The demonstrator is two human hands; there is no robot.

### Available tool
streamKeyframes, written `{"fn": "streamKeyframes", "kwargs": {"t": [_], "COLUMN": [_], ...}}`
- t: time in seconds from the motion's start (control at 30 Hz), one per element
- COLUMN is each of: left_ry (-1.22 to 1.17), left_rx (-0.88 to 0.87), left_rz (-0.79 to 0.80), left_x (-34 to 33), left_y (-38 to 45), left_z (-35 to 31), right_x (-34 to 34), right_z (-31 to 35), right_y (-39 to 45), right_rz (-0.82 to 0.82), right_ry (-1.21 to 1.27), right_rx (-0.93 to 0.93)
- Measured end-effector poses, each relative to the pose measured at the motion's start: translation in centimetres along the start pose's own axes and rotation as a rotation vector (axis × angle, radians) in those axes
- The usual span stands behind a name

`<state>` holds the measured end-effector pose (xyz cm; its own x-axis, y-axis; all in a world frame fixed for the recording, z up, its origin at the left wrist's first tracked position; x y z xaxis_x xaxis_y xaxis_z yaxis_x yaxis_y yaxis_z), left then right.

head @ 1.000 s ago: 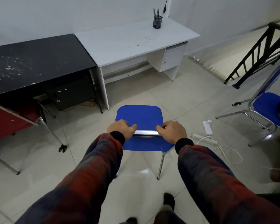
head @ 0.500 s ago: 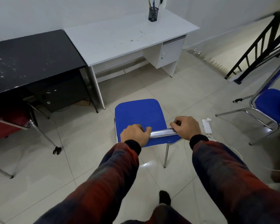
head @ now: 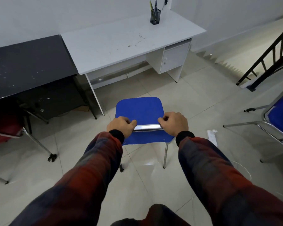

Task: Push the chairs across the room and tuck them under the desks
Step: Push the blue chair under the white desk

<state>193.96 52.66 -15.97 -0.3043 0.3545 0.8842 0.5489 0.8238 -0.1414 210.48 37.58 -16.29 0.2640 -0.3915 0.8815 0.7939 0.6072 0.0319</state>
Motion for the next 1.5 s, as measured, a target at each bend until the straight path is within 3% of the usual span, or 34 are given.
{"fn": "streamKeyframes", "kwargs": {"t": [0.37,1.0,1.3,1.5], "left_ry": [-0.076,-0.039,-0.062,-0.092], "left_rx": [0.131,0.118,0.168,0.181], "left_rz": [-0.050,-0.050,-0.152,-0.130], "left_x": [-2.3,-1.6,-2.8,-2.8], "left_y": [6.4,9.6,13.8,17.9], "left_z": [-4.3,-3.8,-7.5,-8.3], "right_x": [0.9,0.1,0.7,0.1], "right_z": [-2.1,-1.0,-2.8,-2.5], "right_y": [9.3,11.5,18.3,22.7], "right_rz": [0.058,0.081,0.107,0.123], "right_ry": [0.001,0.010,0.032,0.011], "right_rx": [0.088,0.146,0.171,0.184]}}
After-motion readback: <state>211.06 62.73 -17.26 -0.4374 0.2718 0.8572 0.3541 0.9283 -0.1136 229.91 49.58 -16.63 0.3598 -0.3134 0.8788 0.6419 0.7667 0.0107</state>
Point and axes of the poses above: each hand's wrist, its own y-axis towards the middle knuckle, its own x-axis out of the back of the hand, z = x × y, the point moved 2 cm from there along y, towards the middle knuckle, and after that the axes turned 7 degrees about -z, right-handed, at the moved point
